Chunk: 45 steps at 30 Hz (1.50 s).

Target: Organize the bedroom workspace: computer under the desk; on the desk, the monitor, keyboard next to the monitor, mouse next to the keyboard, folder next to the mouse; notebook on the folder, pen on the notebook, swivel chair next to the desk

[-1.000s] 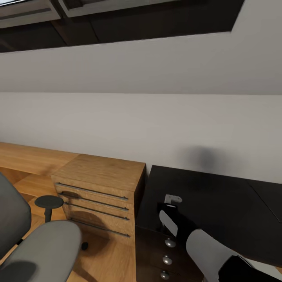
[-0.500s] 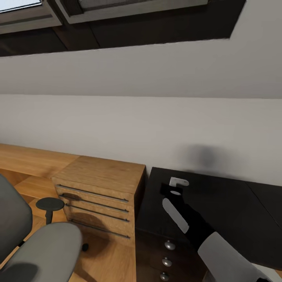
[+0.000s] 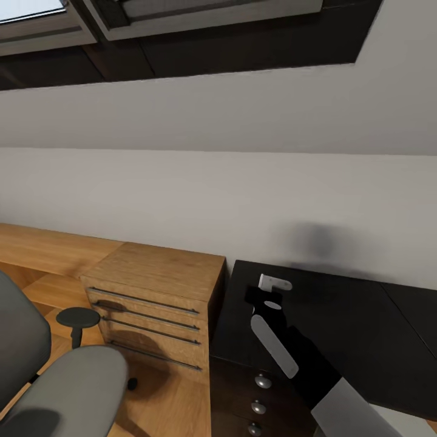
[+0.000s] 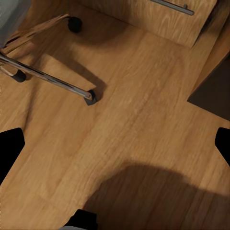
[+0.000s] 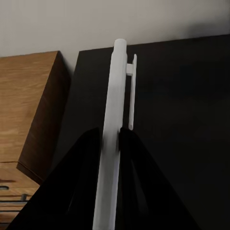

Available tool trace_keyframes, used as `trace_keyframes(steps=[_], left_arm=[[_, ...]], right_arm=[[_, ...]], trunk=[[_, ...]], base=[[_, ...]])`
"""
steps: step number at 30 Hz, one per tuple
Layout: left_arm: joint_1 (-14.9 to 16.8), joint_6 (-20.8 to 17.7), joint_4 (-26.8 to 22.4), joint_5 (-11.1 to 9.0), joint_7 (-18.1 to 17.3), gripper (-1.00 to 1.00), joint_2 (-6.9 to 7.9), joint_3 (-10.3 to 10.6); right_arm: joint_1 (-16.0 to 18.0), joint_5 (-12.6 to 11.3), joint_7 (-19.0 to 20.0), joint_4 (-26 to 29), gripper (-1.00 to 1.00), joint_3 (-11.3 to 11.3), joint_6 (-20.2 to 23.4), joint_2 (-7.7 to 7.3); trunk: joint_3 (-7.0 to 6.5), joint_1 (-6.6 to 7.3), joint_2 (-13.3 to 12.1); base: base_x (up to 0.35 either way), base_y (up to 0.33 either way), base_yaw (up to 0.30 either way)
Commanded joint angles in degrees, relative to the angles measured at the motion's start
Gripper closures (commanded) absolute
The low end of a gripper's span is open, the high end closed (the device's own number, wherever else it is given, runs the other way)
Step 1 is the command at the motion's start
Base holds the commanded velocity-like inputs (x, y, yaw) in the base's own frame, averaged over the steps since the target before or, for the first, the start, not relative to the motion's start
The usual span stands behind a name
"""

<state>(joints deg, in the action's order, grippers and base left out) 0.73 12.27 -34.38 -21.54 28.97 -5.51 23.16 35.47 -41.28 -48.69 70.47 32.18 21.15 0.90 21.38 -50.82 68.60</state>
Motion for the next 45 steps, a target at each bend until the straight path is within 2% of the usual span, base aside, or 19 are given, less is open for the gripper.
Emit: trace_keyframes(steps=[1, 14, 35, 45], left_arm=[[0.1, 0.4, 0.0, -0.6, 0.3, -1.0, 0.06, 0.4], [0.1, 0.4, 0.1, -0.6, 0.2, -1.0, 0.07, 0.2], [0.1, 0.4, 0.1, -0.6, 0.2, -1.0, 0.11, 0.2], [0.1, 0.4, 0.1, -0.6, 0.2, -1.0, 0.12, 0.2]], right_arm=[[0.1, -0.3, -0.3, 0.1, 1.0, 0.1, 0.2, 0.01], [0.0, -0.3, -0.5, 0.1, 1.0, 0.1, -0.1, 0.06], [0.0, -0.3, -0.6, 0.1, 1.0, 0.2, -0.1, 0.06], [0.0, -0.3, -0.6, 0.0, 1.0, 0.1, -0.1, 0.06]], trunk=[[0.07, 0.0, 0.0], [0.07, 0.0, 0.0], [0.07, 0.0, 0.0], [0.07, 0.0, 0.0]], base=[[0.0, 0.0, 0.0], [-0.005, 0.0, 0.0], [-0.085, 0.0, 0.0], [-0.003, 0.0, -0.183]])
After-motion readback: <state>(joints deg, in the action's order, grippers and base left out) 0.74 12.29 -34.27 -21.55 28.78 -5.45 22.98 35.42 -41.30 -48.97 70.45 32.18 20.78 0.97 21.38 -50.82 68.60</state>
